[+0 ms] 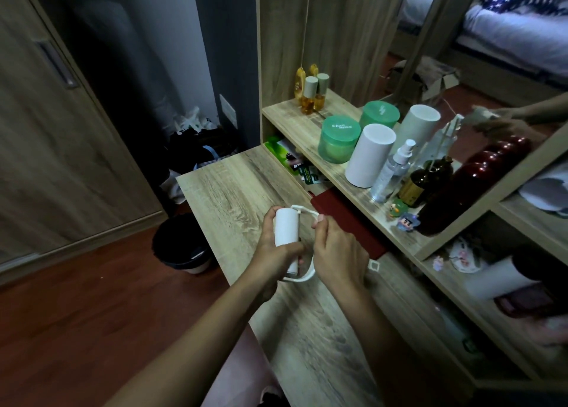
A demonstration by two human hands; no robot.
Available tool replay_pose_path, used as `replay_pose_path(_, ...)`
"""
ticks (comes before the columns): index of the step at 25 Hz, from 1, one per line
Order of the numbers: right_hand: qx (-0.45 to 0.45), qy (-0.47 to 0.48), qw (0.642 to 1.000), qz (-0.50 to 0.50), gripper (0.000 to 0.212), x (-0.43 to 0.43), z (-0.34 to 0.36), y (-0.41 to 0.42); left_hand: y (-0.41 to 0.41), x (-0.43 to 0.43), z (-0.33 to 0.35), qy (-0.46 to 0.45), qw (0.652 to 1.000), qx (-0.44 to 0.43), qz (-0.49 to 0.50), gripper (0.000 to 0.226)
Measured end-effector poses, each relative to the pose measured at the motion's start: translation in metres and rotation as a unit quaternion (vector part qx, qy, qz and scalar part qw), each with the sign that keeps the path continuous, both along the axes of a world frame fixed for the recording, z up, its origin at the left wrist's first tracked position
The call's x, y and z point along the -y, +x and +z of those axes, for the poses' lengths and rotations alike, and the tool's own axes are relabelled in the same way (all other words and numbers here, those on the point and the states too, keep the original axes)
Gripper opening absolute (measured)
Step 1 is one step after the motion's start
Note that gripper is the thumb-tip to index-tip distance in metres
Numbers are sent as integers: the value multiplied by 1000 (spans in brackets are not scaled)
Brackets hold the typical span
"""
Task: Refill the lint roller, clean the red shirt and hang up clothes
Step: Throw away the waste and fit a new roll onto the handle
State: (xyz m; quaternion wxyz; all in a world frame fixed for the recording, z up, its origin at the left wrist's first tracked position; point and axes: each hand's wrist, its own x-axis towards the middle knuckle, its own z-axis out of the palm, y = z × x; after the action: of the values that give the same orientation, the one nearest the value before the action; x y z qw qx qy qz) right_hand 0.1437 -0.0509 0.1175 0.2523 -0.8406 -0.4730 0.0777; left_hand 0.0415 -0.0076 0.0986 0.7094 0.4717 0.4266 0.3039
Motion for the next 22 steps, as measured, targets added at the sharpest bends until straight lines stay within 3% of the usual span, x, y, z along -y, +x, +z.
replay_pose_path(6,-87,-3,996,27,38,0,9,5,-4,-1,14,45,999,-29,-6,71)
replay_pose_path(13,-102,-24,994,-33,45,-8,19,5,-2,-3,30,118,991,-52,-42,70)
replay_pose_path(18,-129,41,991,14,41,-9,21,8,-8,-10,35,142,985,-91,-40,76)
replay_pose_path(22,-127,14,984,120,39,6,17,17,-20,-17,35,133,987,-86,-35,51)
